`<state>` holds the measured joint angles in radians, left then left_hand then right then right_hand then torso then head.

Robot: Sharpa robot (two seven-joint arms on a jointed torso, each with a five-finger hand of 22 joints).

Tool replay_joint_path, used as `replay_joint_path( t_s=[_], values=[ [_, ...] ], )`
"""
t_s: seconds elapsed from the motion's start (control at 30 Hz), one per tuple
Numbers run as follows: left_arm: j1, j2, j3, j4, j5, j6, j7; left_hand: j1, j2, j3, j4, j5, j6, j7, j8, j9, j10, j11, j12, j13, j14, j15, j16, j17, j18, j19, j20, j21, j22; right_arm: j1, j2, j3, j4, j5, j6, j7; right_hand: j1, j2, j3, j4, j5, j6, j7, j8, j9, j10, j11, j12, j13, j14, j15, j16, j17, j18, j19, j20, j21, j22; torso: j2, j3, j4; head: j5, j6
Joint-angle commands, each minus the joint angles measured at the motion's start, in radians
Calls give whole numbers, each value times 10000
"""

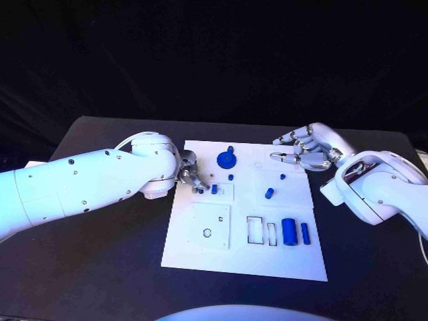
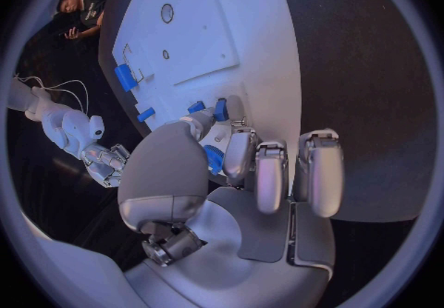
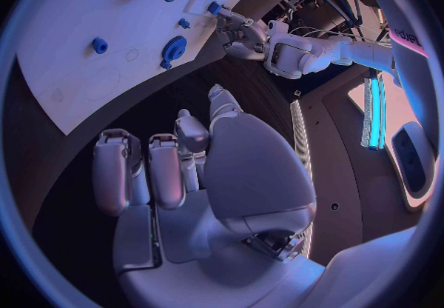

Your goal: Assemble the parts on the task board

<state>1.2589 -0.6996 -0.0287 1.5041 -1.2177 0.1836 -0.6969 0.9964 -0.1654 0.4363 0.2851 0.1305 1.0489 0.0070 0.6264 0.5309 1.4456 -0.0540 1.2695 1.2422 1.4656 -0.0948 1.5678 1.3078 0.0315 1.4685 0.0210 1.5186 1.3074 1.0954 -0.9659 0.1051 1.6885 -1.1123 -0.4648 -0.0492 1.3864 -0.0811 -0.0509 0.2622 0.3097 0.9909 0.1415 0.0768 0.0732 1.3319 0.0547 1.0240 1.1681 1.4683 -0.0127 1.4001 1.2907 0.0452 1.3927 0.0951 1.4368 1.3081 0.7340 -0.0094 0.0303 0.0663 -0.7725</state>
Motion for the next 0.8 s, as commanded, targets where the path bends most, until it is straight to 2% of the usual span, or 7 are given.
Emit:
replay_joint_path(
  t_s=[0.03,0.43,0.53,0.67,0.8],
  values=[
    [-25,26,-18,2,-22,36,-578,-85,15,-107,18,-21,82,1,-46,-14,59,-16,31,27,1052,-47,30,2630,-172,726,-55,72,2249,-5,5,1,14,-71,93,32,-63,73,-48,-18,55,47,-6,-3,7,-93,-9,-56,-8,429,-58,-62,-14,142,-48,-14,-52,183,-7,1,-2,-3,-1],
    [-25,29,-15,-23,-22,-95,-578,-71,41,-368,28,-9,113,-16,-38,-30,88,-30,69,76,1052,-60,30,2630,-191,768,-62,133,2304,-5,2,1,38,-56,132,36,-180,78,-189,64,184,52,-9,-9,5,-86,-10,-41,-18,434,-59,-79,-15,142,-43,-17,-65,178,-5,6,-3,-26,18],
    [-25,2,-12,-29,-22,-125,-575,-205,54,-859,59,-2,131,-19,-45,-61,93,-34,63,85,1052,-64,30,2630,-192,769,-69,132,2308,-5,-3,1,24,-56,138,33,-192,81,-211,74,225,52,-9,-10,5,-87,-10,-42,-22,436,-60,-78,-9,140,-37,-17,-63,184,-8,-2,7,-28,22],
    [-26,-68,-5,38,-22,-327,-565,-556,269,-1598,75,-21,140,-17,-52,-97,97,-31,51,94,1052,-64,30,2630,-192,772,-73,131,2314,-5,12,1,0,-54,142,35,-203,82,-233,83,263,51,-9,-12,4,-86,-11,-37,-22,437,-60,-81,-10,142,-41,-18,-69,177,-2,-9,2,-24,20],
    [-26,-203,23,179,3,-822,-534,-940,474,-2260,84,-48,140,-15,-45,-118,91,-28,16,78,1052,-67,30,2630,-192,773,-78,129,2319,-6,32,1,-30,-46,164,39,-209,85,-245,88,286,50,-9,-13,4,-87,-11,-38,-25,438,-60,-82,-10,141,-37,-18,-68,180,-7,-10,1,-25,27]
  ],
)
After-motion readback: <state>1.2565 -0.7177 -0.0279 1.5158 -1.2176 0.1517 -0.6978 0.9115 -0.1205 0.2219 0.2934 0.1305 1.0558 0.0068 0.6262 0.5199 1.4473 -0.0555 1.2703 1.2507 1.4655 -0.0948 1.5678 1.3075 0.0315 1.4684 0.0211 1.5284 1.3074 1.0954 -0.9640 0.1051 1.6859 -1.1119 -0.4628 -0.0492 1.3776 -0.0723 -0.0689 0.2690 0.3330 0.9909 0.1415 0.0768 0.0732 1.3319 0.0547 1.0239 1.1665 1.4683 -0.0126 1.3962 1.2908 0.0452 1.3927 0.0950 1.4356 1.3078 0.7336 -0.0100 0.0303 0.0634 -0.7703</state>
